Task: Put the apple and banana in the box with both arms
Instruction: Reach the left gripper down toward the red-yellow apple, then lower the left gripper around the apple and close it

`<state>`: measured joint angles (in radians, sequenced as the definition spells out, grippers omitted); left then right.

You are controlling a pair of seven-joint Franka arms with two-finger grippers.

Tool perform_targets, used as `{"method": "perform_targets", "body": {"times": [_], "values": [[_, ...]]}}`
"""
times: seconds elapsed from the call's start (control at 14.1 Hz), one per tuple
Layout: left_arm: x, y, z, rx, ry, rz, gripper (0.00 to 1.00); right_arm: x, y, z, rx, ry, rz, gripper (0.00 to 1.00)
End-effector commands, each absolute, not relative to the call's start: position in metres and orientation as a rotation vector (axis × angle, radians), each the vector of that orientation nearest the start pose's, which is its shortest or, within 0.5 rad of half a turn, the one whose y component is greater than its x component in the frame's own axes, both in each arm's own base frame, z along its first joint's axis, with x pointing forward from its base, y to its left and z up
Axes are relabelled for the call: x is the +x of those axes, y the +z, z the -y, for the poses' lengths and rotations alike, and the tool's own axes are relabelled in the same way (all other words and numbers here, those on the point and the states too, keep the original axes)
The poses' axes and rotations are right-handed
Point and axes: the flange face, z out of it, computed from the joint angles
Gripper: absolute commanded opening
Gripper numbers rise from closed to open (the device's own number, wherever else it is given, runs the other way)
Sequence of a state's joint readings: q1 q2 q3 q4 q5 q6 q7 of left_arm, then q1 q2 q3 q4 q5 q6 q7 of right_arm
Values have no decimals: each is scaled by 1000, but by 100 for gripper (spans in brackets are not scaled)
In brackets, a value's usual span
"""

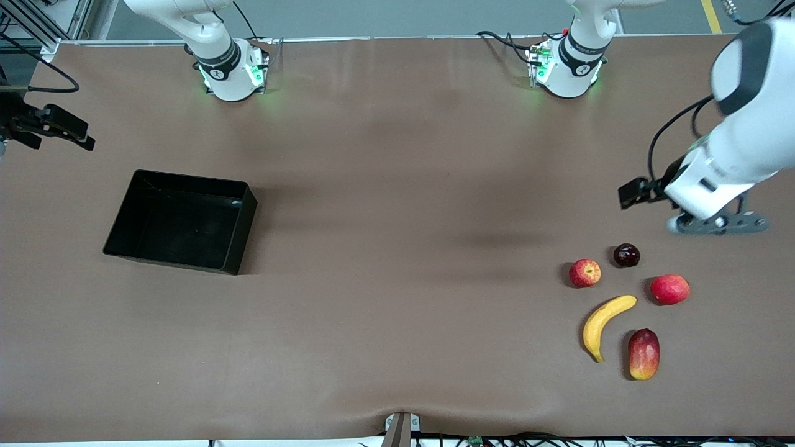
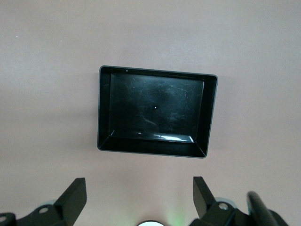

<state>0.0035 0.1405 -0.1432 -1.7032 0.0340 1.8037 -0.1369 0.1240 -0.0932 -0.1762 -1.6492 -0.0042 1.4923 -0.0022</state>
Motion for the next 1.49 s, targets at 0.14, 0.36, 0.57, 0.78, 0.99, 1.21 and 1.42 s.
{"method": "perform_targets", "body": {"times": [0.14, 0.36, 0.57, 0.78, 0.99, 1.21, 1.42], "values": [[607, 415, 79, -3143, 2, -87, 100, 523, 632, 35, -3146, 94, -73, 100], [625, 362, 77, -3155, -8, -180, 100, 524, 632, 33, -3137, 90, -70, 100], [636, 318, 73, -3148, -32, -280, 100, 524, 630, 34, -3140, 103, -72, 100], [642, 288, 72, -3120, -38, -326, 100, 524, 631, 38, -3143, 93, -82, 100], [647, 260, 65, -3090, -68, -347, 100, 529, 622, 35, -3140, 124, -77, 100], [646, 241, 60, -3111, -49, -258, 100, 530, 620, 37, -3138, 134, -84, 100], [645, 225, 48, -3120, -21, -179, 92, 530, 620, 36, -3138, 129, -82, 100]]}}
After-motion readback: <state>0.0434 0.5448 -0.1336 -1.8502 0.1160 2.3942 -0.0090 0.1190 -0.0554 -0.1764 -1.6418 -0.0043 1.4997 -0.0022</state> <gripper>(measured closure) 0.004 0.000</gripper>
